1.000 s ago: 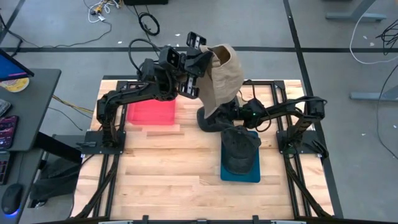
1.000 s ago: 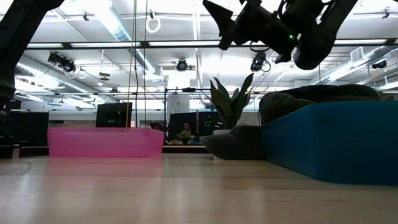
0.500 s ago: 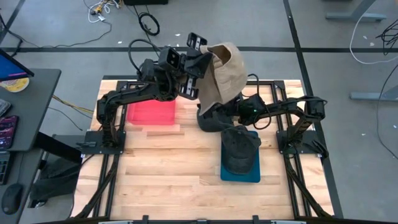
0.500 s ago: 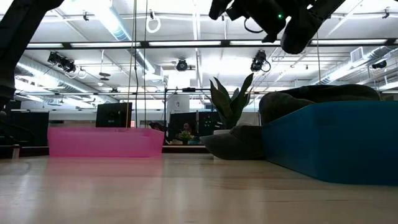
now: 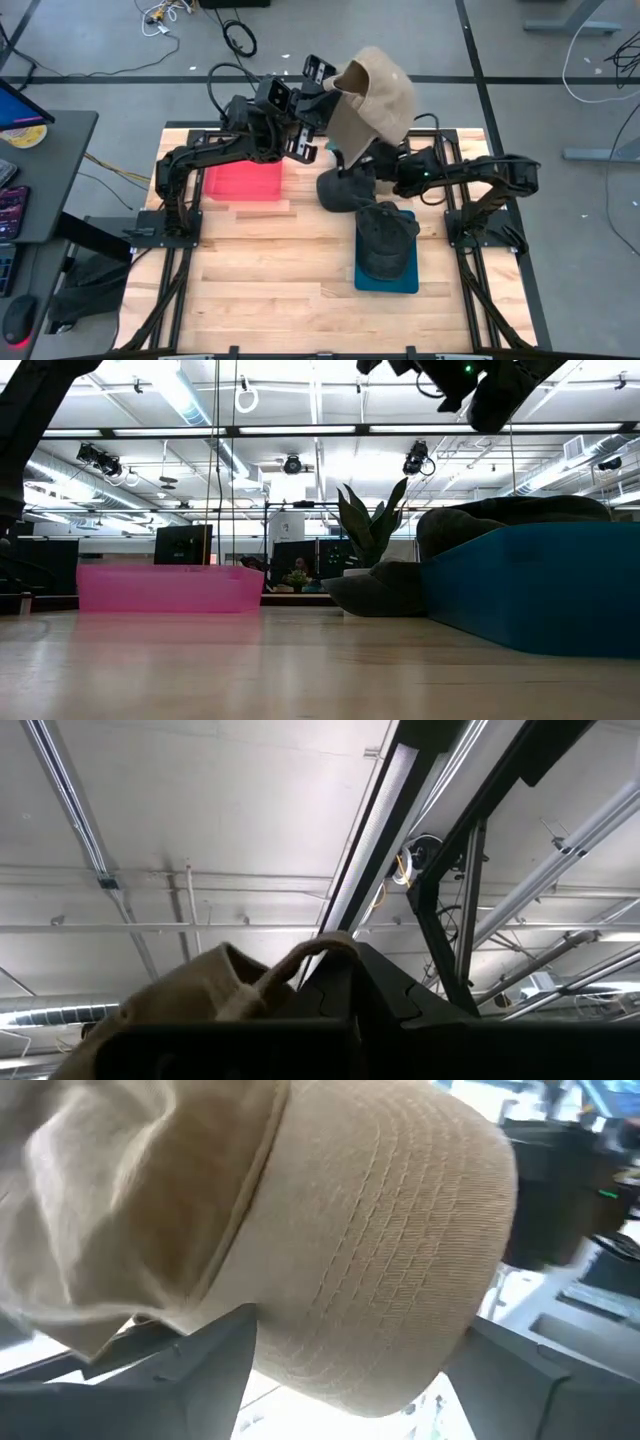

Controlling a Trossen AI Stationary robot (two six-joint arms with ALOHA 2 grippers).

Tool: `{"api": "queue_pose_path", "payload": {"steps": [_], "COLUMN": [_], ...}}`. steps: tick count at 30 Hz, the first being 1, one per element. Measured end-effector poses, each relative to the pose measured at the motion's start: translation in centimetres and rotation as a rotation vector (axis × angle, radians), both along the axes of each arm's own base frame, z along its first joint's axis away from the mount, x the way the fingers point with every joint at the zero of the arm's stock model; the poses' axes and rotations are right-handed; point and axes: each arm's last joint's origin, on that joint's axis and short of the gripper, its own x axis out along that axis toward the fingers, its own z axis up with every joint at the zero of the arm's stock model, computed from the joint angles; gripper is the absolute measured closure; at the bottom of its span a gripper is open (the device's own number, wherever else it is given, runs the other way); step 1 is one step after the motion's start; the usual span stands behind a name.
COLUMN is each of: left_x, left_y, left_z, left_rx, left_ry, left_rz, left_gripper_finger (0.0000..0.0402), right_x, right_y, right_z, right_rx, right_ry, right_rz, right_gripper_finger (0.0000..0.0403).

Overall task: Pick & Place hat
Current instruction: Put the bottom brown cap into the pink bin

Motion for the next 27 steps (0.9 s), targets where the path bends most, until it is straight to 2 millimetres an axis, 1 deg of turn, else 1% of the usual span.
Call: {"api": "queue_pose_path", "payload": {"steps": [4, 7, 10, 11, 13, 16, 17, 18, 20, 24, 27], "left_x": [0.0, 0.0, 0.2, 0.2, 0.2, 0.3, 0.3, 0.4, 0.5, 0.9, 1.1], "left_y": [0.0, 0.0, -0.1, -0.1, -0.2, -0.2, -0.2, -0.1, -0.1, 0.2, 0.3], "left_z": [0.0, 0.0, -0.1, -0.1, -0.2, -0.2, -0.2, -0.3, -0.3, -0.6, -0.7], "left_rx": [-0.004, 0.002, 0.011, 0.018, 0.023, 0.014, 0.013, 0.014, 0.026, 0.018, 0.018], "left_ry": [0.004, 0.011, 0.036, 0.044, 0.061, 0.077, 0.087, 0.095, 0.105, 0.161, 0.184], "left_rz": [-0.014, -0.025, -0.053, -0.069, -0.117, -0.147, -0.144, -0.139, -0.125, -0.119, -0.121], "left_gripper_finger": [0.0399, 0.0399, 0.0399, 0.0399, 0.0397, 0.0386, 0.0381, 0.0379, 0.038, 0.0395, 0.039], "right_x": [-0.8, -1.0, -1.1, -1.1, -1.1, -1.3, -1.4, -1.4, -1.6, -2.3, -3.2], "right_y": [-0.4, -0.6, -0.7, -0.7, -0.7, -0.9, -1.0, -1.1, -1.3, -1.5, -1.8], "right_z": [0.9, 1.0, 1.1, 1.1, 1.1, 1.3, 1.3, 1.3, 1.5, 2.2, 3.0], "right_rx": [-0.015, -0.018, -0.018, -0.023, -0.031, -0.071, -0.088, -0.094, -0.099, -0.124, -0.153], "right_ry": [-0.033, -0.039, -0.04, -0.042, -0.044, -0.052, -0.054, -0.055, -0.057, -0.082, -0.101], "right_rz": [-0.029, -0.04, -0.046, -0.051, -0.06, -0.076, -0.082, -0.088, -0.089, -0.114, -0.131], "right_gripper_finger": [0.0116, 0.0129, 0.0159, 0.0177, 0.0233, 0.0349, 0.0374, 0.0384, 0.0386, 0.0395, 0.0397]}}
